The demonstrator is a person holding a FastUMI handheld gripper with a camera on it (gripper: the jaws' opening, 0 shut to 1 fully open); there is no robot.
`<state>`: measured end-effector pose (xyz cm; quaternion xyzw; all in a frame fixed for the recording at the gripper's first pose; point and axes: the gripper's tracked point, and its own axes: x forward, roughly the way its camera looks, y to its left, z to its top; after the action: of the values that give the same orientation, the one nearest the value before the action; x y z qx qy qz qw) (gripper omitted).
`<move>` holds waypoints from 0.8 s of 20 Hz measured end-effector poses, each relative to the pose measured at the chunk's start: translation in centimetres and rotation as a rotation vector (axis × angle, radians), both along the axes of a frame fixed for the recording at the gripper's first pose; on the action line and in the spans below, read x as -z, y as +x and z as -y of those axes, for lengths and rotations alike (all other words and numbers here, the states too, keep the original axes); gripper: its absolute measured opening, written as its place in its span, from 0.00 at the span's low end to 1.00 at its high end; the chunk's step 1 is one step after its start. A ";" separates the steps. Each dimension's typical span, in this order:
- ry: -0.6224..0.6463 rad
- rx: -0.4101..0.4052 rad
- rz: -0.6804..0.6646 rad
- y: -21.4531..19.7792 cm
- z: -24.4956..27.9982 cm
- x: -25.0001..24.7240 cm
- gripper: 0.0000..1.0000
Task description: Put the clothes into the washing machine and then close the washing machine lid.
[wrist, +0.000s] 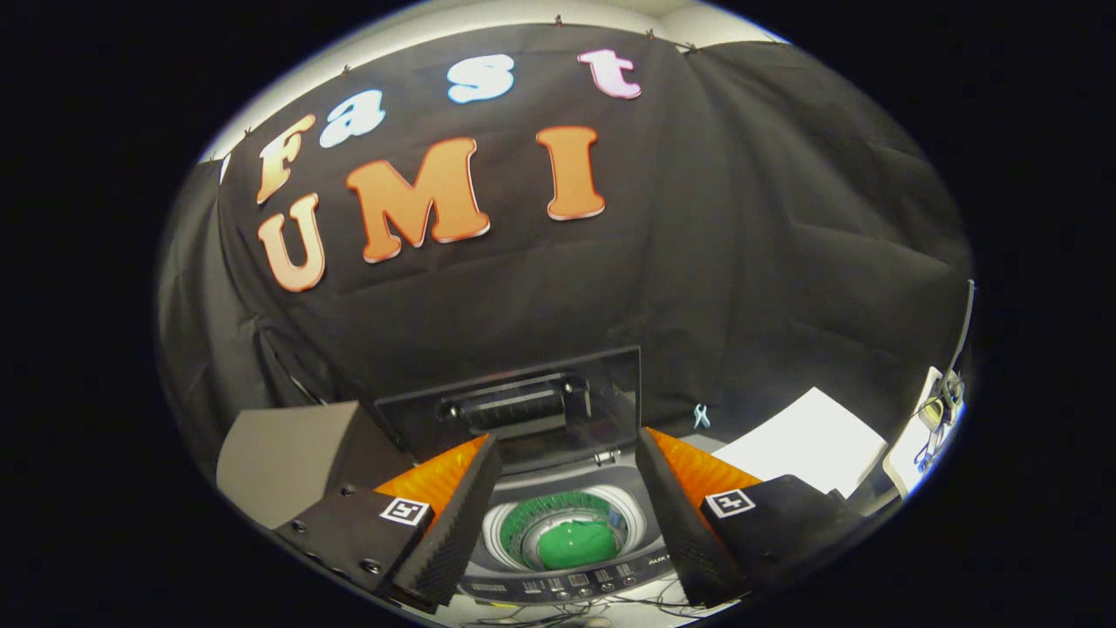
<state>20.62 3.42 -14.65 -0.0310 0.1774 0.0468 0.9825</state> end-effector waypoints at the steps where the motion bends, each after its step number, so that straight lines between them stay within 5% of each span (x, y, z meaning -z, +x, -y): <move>1: -0.002 0.011 0.025 0.2 -0.4 -0.7 0.99; 7: -0.057 -0.002 0.104 3.4 -4.2 -2.6 0.99; 16: -0.117 -0.098 -0.031 14.8 -9.9 3.2 0.99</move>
<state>35.40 13.32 -17.87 -0.0962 0.1932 0.0846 0.9728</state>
